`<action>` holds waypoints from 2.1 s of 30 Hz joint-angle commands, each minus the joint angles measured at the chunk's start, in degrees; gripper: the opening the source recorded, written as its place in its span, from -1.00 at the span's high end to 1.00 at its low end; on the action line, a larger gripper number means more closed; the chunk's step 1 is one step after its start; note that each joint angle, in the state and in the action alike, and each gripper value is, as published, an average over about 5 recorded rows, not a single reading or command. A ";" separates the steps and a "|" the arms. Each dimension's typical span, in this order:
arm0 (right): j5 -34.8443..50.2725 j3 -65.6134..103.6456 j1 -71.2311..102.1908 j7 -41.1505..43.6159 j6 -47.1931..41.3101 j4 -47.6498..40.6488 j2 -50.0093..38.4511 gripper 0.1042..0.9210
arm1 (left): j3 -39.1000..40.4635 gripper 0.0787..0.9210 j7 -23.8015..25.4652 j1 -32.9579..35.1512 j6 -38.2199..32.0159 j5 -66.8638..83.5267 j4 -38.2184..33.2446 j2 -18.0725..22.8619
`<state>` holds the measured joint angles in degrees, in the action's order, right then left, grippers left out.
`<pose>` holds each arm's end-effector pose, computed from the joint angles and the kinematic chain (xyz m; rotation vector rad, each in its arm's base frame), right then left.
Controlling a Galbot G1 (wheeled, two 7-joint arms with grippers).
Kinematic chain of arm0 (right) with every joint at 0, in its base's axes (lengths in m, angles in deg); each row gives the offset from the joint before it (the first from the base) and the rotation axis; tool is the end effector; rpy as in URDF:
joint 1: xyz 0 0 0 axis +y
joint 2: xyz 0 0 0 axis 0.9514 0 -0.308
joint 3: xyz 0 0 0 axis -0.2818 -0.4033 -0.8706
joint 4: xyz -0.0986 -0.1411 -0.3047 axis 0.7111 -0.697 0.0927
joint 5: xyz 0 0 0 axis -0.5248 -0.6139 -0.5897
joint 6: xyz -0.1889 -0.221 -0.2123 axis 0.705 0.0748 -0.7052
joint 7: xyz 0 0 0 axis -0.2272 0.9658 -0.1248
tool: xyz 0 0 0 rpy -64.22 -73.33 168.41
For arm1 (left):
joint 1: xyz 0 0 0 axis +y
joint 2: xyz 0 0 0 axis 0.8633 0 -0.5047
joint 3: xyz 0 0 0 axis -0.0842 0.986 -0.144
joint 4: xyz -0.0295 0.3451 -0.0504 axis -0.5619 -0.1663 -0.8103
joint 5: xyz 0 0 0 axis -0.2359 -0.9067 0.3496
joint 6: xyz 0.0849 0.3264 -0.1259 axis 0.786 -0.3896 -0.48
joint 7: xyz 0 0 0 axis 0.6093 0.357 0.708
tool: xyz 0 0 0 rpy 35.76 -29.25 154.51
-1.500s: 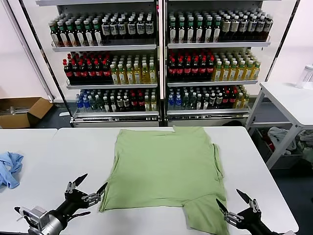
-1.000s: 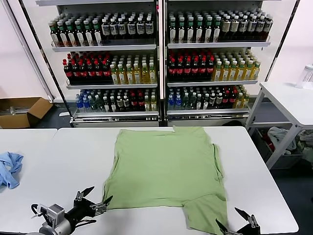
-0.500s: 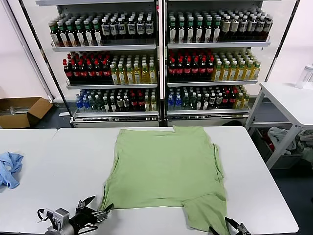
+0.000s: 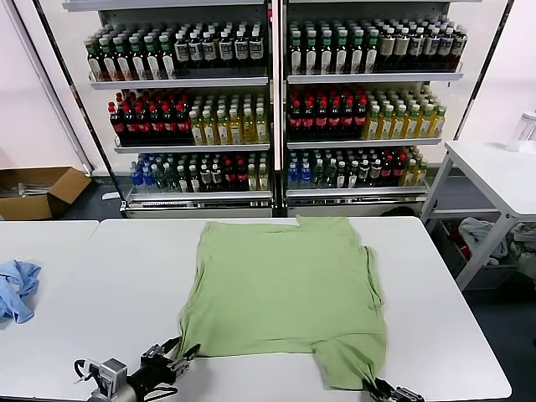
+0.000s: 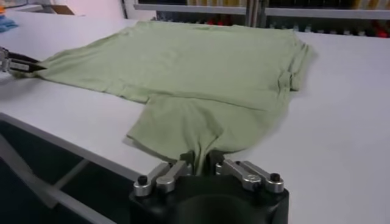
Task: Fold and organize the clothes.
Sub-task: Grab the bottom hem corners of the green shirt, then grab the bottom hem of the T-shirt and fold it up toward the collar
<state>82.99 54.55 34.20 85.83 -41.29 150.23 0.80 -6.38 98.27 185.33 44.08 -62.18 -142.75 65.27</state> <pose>0.0942 -0.1209 -0.2864 0.6125 -2.4838 0.0940 0.1750 0.1039 -0.2887 -0.5100 -2.3914 -0.0872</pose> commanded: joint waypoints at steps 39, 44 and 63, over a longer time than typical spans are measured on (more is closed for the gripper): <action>31.52 -1.87 -19.10 0.05 5.29 -2.45 -3.61 0.99 | -5.90 0.97 -2.59 -12.39 1.82 15.61 -3.41 -4.25; 30.81 -4.55 -26.89 -1.39 4.98 -8.31 -5.67 0.99 | -2.30 0.97 -2.91 -18.84 1.85 17.71 1.75 -4.75; 20.97 -20.15 -52.08 -6.21 3.88 -30.04 -7.32 0.68 | 12.34 0.95 -3.26 -36.74 1.76 16.80 21.44 -3.65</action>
<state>105.21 38.00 -10.73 79.92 -37.84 126.28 -6.05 1.32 95.20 154.94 45.90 -45.59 -128.34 61.93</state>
